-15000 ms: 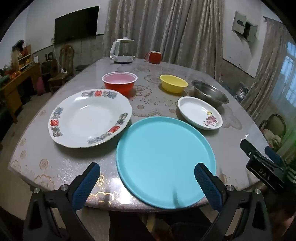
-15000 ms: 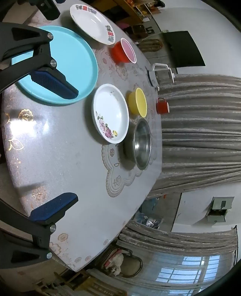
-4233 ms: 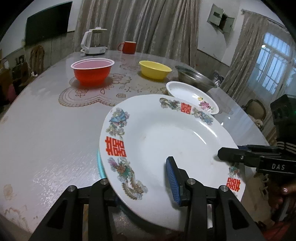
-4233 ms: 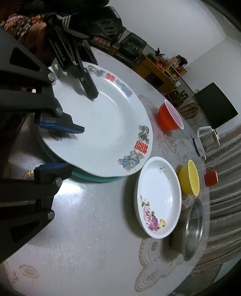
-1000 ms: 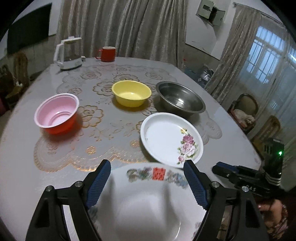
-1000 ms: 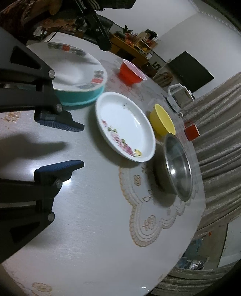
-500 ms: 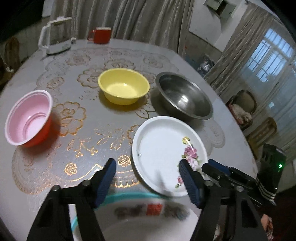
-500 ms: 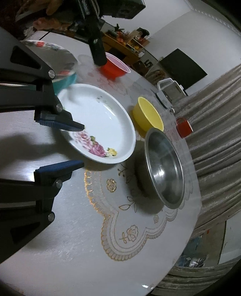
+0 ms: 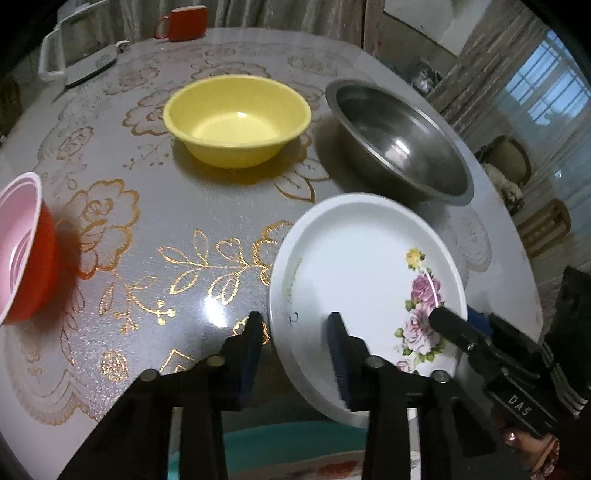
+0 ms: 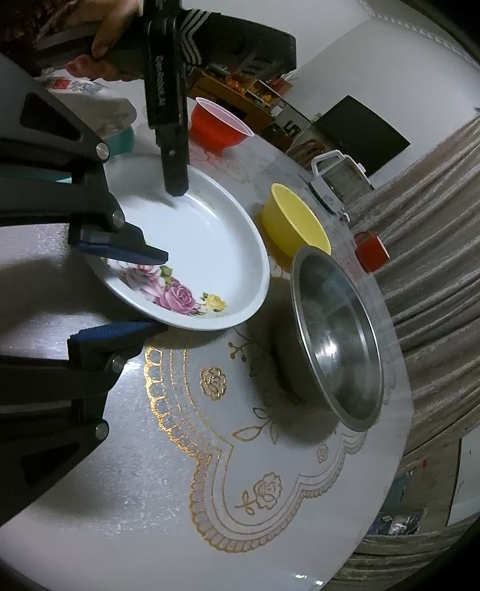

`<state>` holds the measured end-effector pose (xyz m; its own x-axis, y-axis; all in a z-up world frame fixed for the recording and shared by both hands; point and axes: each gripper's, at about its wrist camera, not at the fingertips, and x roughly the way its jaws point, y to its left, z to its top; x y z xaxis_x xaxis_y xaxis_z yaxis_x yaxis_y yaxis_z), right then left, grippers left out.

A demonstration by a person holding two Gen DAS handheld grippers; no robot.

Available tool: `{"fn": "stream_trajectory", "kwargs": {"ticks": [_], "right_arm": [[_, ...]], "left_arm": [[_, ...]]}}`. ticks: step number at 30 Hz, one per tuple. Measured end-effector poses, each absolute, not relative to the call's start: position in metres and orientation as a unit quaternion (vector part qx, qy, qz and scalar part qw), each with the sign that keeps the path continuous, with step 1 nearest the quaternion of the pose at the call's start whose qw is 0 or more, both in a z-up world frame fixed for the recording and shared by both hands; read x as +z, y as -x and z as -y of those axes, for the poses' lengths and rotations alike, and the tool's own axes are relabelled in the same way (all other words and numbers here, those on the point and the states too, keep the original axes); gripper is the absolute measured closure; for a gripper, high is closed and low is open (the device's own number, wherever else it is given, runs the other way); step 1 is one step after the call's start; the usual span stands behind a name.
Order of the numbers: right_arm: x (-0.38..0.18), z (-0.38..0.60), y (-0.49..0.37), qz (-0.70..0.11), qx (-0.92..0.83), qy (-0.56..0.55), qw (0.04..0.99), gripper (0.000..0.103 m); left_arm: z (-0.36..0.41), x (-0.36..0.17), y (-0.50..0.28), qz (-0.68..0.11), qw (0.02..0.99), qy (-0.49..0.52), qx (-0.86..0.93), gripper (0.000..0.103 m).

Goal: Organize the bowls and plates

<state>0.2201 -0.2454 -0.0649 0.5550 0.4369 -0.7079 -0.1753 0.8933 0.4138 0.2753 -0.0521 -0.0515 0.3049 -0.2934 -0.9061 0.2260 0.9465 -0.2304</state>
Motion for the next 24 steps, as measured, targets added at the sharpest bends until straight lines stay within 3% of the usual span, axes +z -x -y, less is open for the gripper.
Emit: {"fn": "stream_trajectory", "kwargs": {"ticks": [3, 9, 24], "right_arm": [[-0.065, 0.245, -0.222, -0.435, 0.172, -0.139, 0.873, 0.081], [-0.065, 0.25, -0.222, -0.437, 0.179, -0.135, 0.871, 0.082], [-0.063, 0.274, -0.207, -0.434, 0.157, -0.125, 0.878, 0.079]], "left_arm": [[0.058, -0.051, -0.276, -0.569, 0.807, 0.014, -0.159, 0.073], [0.072, -0.046, -0.26, -0.552, 0.819, -0.013, -0.157, 0.073], [0.101, -0.049, -0.262, -0.55, 0.81, -0.046, -0.198, 0.071]]}}
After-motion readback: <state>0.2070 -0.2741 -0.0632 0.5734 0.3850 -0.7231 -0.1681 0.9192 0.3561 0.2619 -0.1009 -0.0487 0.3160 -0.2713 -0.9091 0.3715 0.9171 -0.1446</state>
